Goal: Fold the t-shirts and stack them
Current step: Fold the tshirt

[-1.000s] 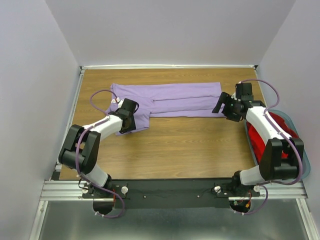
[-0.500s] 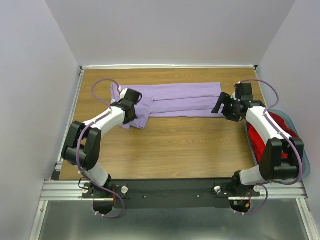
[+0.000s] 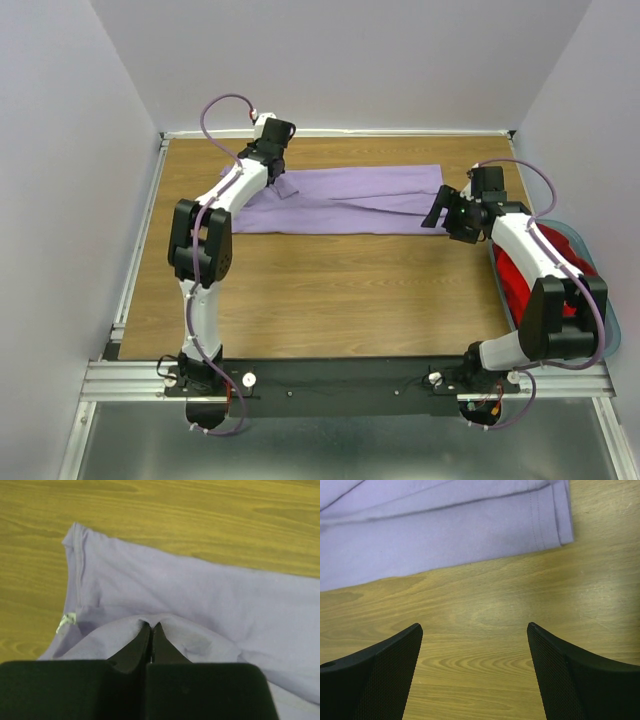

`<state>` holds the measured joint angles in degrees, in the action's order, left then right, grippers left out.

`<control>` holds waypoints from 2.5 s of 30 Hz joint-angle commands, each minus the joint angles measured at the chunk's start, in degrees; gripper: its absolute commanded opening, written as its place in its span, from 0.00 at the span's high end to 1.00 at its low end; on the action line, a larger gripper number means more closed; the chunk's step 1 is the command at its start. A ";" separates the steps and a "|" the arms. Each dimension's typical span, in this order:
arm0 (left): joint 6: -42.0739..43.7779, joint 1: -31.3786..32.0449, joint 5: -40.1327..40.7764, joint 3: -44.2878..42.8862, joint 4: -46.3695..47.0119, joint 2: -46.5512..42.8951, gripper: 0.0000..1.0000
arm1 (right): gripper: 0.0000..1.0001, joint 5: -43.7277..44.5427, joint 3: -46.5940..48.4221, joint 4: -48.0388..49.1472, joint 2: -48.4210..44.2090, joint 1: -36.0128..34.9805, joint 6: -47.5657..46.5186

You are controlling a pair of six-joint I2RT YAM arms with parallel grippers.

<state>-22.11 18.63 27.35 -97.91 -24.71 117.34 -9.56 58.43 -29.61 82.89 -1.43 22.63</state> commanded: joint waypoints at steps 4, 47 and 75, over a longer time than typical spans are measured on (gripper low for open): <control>3.83 -1.14 2.97 -7.29 2.56 6.23 0.97 | 0.09 -2.83 -0.51 0.86 1.31 -0.41 -1.27; -7.86 -18.19 -11.18 35.95 12.40 -17.41 0.19 | 0.37 -11.53 6.60 21.61 21.52 4.68 11.03; -8.30 -27.93 -12.06 49.12 8.01 -22.22 0.94 | 0.45 -5.74 -7.89 20.04 17.93 11.19 12.97</control>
<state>-31.16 -5.04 14.28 -54.46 -11.27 98.28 -20.60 54.11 -2.83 102.39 8.73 37.12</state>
